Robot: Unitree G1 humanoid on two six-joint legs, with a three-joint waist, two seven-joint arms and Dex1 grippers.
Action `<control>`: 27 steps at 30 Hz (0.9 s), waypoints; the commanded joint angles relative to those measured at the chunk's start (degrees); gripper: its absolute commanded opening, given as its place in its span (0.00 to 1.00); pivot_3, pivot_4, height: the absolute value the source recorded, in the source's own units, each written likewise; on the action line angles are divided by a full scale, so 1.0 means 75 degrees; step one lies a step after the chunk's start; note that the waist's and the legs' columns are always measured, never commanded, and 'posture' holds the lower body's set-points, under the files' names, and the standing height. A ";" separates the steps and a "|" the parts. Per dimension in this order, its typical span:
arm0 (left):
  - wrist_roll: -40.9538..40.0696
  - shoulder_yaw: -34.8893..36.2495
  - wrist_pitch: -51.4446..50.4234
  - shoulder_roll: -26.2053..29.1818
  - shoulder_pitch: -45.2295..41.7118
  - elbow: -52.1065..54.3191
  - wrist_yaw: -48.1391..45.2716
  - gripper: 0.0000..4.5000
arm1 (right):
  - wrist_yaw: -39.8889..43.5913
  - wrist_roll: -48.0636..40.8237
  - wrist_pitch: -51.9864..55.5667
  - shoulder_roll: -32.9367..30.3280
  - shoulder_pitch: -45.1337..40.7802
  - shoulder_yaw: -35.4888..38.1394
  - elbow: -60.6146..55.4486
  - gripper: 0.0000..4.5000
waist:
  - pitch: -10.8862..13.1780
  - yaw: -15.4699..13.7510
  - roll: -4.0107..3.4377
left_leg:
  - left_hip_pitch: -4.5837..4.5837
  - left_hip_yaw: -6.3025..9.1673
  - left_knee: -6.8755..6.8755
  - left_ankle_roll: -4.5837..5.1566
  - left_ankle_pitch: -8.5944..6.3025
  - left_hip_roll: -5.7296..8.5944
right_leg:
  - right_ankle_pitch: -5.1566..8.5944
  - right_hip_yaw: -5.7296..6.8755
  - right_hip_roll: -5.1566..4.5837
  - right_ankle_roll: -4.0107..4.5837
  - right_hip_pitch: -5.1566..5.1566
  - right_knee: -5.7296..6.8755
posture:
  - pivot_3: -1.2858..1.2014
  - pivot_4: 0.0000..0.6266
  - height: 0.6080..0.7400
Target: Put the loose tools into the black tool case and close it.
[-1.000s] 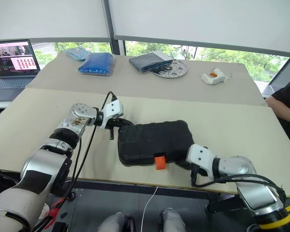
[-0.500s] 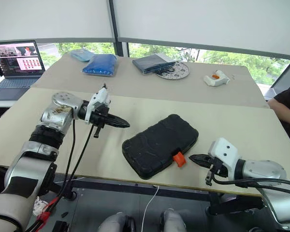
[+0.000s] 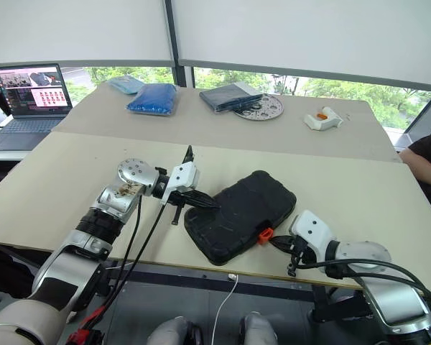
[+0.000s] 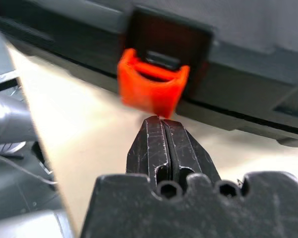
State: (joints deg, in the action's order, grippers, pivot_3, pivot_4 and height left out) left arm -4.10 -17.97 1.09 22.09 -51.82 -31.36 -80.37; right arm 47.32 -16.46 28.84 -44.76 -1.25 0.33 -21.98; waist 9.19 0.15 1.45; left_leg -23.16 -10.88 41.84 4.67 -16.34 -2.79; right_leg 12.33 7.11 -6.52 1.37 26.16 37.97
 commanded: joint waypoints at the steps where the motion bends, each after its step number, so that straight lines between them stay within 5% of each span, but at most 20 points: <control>1: 0.0475 -0.0379 0.0102 -0.0191 0.0009 -0.0349 0.0191 0.00 | -0.0203 0.0160 -0.0400 0.0232 -0.0183 -0.0040 -0.0069 0.00 | 0.0000 -0.0013 0.0000 | 0.0000 0.0000 0.0000 0.0000 0.0000 0.0000 | 0.0000 0.0000 0.0000 0.0000 0.0000 0.0000 | 0.52 0.24 0.84; 14: 0.1917 -0.1444 0.2698 -0.0756 -0.0117 -0.1352 0.0761 0.00 | -0.0342 -0.0466 0.0269 0.0570 -0.0338 0.0517 -0.1049 0.00 | -0.0039 0.0011 -0.0050 | 0.0009 0.0000 0.0000 0.0007 -0.0004 -0.0001 | -0.0009 -0.0002 -0.0003 -0.0006 -0.0009 -0.0003 | 0.52 0.24 0.84; 27: 0.1932 -0.1299 0.2928 -0.0819 -0.0166 -0.1787 0.0766 0.00 | 0.0162 -0.0502 0.0571 -0.0107 0.0120 0.0806 -0.1218 0.00 | -0.0110 -0.0058 -0.0149 | 0.0026 -0.0001 -0.0001 0.0084 -0.0046 0.0005 | -0.0023 0.0000 -0.0004 -0.0025 -0.0028 -0.0024 | 0.52 0.24 0.84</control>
State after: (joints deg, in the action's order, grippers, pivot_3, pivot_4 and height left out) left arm 5.89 -23.64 23.66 16.34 -56.40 -40.53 -74.83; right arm 46.19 -17.13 34.61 -43.98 -0.64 2.20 -24.96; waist 8.37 -0.28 0.33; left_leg -22.98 -10.88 41.82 5.32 -16.70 -2.75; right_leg 12.15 7.11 -6.56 1.18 25.95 37.73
